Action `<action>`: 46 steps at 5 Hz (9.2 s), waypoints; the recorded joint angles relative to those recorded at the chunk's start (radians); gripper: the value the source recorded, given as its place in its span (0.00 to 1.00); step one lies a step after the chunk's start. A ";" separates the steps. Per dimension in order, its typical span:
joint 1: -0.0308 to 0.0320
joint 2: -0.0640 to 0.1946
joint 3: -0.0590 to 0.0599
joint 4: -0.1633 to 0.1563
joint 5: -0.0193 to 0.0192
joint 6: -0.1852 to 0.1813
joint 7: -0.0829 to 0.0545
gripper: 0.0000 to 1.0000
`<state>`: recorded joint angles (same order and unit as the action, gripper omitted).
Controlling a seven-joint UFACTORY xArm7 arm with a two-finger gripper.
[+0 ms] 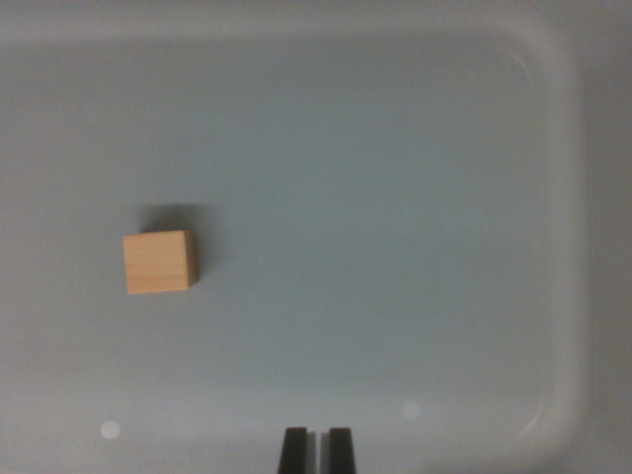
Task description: Push wooden cube
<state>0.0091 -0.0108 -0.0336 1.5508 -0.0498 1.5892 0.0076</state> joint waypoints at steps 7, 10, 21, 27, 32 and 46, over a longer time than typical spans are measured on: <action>0.0016 0.003 0.002 -0.013 0.0008 -0.016 0.002 0.00; 0.0053 0.011 0.005 -0.043 0.0027 -0.053 0.007 0.00; 0.0216 0.044 0.022 -0.177 0.0112 -0.216 0.029 0.00; 0.0344 0.070 0.035 -0.281 0.0179 -0.344 0.045 0.00; 0.0486 0.098 0.050 -0.396 0.0252 -0.485 0.064 0.00; 0.0792 0.160 0.081 -0.646 0.0411 -0.791 0.104 0.00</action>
<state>0.0883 0.1495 0.0477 0.9048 -0.0088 0.7983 0.1120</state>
